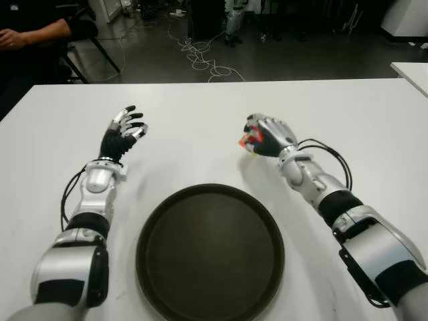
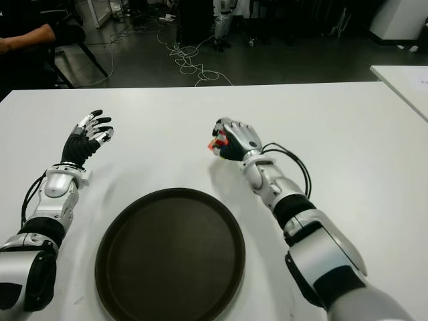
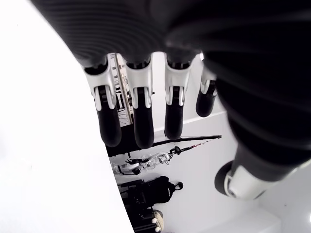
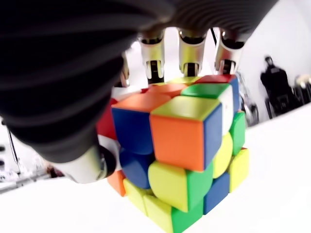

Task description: Pick up the Rubik's Cube and put it in the plate

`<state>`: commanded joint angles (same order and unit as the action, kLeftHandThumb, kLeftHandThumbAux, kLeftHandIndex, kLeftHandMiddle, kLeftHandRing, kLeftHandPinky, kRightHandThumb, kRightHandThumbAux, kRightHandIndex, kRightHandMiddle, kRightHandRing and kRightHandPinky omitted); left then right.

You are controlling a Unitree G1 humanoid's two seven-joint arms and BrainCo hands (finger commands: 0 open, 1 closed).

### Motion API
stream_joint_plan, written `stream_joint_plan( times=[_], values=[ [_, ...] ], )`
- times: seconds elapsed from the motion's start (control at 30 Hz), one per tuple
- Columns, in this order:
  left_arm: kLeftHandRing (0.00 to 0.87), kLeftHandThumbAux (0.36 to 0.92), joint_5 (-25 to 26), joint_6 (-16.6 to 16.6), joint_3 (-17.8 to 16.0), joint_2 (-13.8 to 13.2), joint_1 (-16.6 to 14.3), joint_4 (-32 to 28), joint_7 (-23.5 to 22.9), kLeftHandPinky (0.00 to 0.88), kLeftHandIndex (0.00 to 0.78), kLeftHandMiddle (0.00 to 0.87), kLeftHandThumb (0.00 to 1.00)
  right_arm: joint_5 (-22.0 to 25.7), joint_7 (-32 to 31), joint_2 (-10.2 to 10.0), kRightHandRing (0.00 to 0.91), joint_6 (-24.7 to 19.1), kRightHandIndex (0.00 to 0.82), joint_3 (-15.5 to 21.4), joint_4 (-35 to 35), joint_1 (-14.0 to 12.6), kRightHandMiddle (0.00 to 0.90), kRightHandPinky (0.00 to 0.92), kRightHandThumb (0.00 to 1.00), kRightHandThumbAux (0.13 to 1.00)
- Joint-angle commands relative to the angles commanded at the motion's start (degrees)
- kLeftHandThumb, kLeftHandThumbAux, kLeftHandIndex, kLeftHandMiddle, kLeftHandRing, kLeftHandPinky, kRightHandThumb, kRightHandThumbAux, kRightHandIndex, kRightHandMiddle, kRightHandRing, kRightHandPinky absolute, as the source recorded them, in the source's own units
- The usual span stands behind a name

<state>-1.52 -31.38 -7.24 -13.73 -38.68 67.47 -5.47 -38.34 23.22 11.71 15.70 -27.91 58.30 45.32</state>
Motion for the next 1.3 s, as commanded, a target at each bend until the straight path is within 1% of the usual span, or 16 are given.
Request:
stream_joint_plan(
  times=[0.17,0.3,0.53,0.73,0.9,1.07,1.3],
  values=[
    [0.227,0.682,0.09,-0.08,-0.06,0.06,-0.03,0.07,-0.04,0.273,0.122,0.216,0.213,0.0,0.98,0.42,0.559,0.07,0.414,0.04,-0.94,-0.19,0.514,0.584,0.697,0.737],
    [0.23,0.679,0.05,-0.32,-0.04,0.08,0.01,0.02,0.07,0.276,0.123,0.218,0.217,0.03,1.85,0.93,0.556,0.54,0.415,0.18,-1.64,-0.32,0.515,0.578,0.696,0.737],
    [0.232,0.675,-0.15,-0.52,0.1,0.05,0.06,-0.03,0.27,0.279,0.123,0.219,0.216,0.21,3.0,1.42,0.565,1.05,0.416,0.56,-2.88,-0.64,0.527,0.588,0.696,0.737],
    [0.235,0.68,-0.16,-0.62,0.16,0.1,0.02,-0.01,0.45,0.283,0.122,0.221,0.226,0.5,2.8,2.65,0.596,1.77,0.417,1.5,-5.6,-1.32,0.565,0.615,0.695,0.737],
    [0.238,0.683,-0.05,-0.74,0.12,0.16,0.01,0.02,0.37,0.285,0.123,0.224,0.229,0.05,2.02,3.58,0.593,1.31,0.417,2.02,-8.88,-2.33,0.57,0.607,0.694,0.737],
    [0.235,0.683,0.15,-0.66,0.0,0.21,-0.01,0.06,0.13,0.279,0.125,0.223,0.232,-0.05,1.38,4.34,0.606,0.76,0.418,2.39,-12.69,-3.63,0.587,0.625,0.693,0.736],
    [0.237,0.681,0.56,-0.8,-0.28,0.38,0.0,0.01,-0.18,0.285,0.126,0.225,0.233,0.86,0.26,4.7,0.62,0.71,0.419,3.8,-18.02,-5.97,0.607,0.636,0.692,0.737]
  ],
)
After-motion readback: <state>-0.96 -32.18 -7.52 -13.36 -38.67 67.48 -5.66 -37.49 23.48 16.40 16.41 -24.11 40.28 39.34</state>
